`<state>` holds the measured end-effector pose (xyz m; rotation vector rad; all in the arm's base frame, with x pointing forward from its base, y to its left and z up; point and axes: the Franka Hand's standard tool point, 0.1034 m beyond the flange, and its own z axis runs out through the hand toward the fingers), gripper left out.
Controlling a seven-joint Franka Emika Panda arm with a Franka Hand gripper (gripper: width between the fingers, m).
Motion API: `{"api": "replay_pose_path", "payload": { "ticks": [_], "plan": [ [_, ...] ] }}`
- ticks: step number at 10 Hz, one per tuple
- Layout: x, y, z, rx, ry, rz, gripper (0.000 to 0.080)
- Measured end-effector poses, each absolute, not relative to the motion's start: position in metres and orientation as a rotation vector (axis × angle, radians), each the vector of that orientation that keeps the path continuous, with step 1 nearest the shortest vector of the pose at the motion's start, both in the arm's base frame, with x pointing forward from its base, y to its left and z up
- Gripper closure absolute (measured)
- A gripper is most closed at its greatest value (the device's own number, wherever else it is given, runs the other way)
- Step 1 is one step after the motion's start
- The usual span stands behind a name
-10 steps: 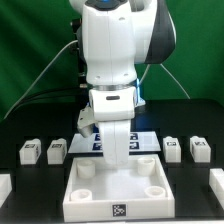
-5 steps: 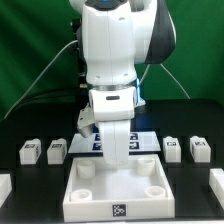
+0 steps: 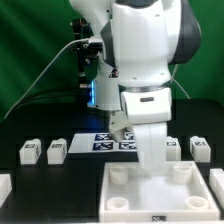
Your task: Assemble one leg
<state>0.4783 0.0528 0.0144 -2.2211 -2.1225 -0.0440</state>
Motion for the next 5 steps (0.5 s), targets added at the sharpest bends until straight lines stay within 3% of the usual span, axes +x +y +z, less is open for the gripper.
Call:
{"api": "replay_pose_path", "payload": {
  "ticks": [5],
  "plan": [
    [0.4966, 0.0700, 0.0144, -2.184, -2.150, -0.060, 0.0739]
  ]
}}
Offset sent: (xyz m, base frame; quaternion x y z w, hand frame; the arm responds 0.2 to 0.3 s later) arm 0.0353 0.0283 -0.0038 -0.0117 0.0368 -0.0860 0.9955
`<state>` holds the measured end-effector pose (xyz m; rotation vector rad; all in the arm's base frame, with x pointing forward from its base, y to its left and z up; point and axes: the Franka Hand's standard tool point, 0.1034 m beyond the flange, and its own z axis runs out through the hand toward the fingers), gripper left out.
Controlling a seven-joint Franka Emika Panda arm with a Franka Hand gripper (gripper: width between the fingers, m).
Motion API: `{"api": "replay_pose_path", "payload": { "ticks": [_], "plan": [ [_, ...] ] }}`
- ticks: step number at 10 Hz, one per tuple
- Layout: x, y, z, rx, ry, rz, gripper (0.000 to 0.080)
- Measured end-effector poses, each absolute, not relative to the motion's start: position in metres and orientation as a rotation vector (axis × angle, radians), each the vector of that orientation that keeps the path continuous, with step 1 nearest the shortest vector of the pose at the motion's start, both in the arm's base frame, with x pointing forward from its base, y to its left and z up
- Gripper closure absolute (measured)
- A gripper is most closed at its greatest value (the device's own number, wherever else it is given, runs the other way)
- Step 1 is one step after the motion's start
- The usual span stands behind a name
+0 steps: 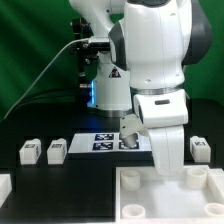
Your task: Assemble one leg
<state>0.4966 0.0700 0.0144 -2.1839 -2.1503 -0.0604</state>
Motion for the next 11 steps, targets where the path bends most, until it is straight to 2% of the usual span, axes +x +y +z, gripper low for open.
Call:
{"api": "replay_pose_path", "payload": {
  "ticks": [3, 4, 5, 6, 7, 8, 9, 11],
  "plan": [
    [0.4965, 0.0696, 0.0144, -2.190, -2.152, -0.073, 0.0739],
    [0.4963, 0.0692, 0.0140, -2.191, -2.151, -0.072, 0.0646],
    [0.4964, 0.0689, 0.0139, -2.192, -2.150, -0.072, 0.0511],
    [0.4964, 0.0687, 0.0139, -2.192, -2.149, -0.072, 0.0511],
    [0.4964, 0.0684, 0.0139, -2.193, -2.149, -0.072, 0.0297],
    [0.4965, 0.0680, 0.0139, -2.194, -2.148, -0.072, 0.0197],
    [0.4965, 0.0677, 0.0139, -2.194, -2.147, -0.072, 0.0164],
    [0.4965, 0.0674, 0.0139, -2.195, -2.147, -0.072, 0.0152]
  ]
}}
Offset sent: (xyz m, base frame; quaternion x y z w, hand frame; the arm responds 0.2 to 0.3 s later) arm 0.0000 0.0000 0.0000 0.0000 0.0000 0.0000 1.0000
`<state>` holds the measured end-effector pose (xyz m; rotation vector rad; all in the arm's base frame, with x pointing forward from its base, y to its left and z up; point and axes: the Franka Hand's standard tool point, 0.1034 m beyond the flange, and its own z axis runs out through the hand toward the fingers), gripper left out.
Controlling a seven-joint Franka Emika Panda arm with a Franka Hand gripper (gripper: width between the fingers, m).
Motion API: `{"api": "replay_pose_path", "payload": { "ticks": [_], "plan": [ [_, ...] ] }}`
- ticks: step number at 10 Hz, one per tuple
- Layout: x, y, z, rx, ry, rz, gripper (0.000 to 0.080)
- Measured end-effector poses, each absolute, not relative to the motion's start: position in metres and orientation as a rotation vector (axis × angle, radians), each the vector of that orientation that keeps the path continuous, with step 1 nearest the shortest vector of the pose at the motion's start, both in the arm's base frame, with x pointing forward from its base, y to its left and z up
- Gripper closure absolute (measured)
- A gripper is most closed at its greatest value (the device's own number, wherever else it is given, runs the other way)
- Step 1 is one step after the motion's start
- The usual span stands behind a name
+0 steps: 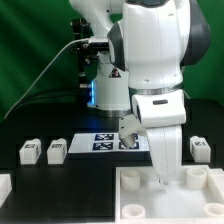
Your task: Assemble one leg
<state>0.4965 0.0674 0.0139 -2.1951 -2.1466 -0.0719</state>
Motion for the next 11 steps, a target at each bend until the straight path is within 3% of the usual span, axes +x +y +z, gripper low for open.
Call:
{"api": "replay_pose_path", "payload": {
  "ticks": [6, 9, 11],
  "plan": [
    [0.497, 0.067, 0.014, -2.203, -2.139, -0.072, 0.0151],
    [0.485, 0.083, 0.045, -2.419, -1.925, -0.067, 0.0151],
    [0.469, 0.114, 0.059, -2.734, -1.415, -0.054, 0.0151]
  ]
}}
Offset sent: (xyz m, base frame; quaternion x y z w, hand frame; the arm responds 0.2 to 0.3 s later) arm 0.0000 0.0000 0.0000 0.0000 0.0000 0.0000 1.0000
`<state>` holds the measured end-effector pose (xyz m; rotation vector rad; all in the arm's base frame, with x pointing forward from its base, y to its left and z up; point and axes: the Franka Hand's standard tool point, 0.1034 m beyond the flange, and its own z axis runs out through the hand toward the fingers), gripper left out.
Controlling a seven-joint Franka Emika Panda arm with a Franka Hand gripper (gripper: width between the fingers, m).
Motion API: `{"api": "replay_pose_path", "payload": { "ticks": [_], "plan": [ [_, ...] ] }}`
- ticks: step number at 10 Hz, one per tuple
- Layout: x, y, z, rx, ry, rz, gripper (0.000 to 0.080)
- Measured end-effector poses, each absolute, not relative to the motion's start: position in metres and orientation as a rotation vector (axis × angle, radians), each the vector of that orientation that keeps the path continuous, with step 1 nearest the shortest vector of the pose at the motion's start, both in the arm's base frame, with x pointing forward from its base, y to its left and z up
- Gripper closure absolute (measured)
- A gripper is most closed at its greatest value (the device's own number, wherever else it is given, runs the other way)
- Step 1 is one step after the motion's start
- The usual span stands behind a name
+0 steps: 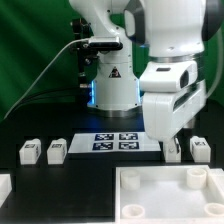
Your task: Assemble one leg
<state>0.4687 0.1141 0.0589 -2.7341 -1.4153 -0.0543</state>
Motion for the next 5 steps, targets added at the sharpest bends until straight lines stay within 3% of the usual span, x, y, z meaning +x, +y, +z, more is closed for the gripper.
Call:
{"api": "replay_pose_path", "payload": {
  "ticks": [1, 5],
  "plan": [
    [0.458, 0.137, 0.061, -2.822, -1.219, -0.058, 0.0151],
    [0.453, 0.148, 0.058, -2.994, -0.501, -0.023, 0.0151]
  ]
}}
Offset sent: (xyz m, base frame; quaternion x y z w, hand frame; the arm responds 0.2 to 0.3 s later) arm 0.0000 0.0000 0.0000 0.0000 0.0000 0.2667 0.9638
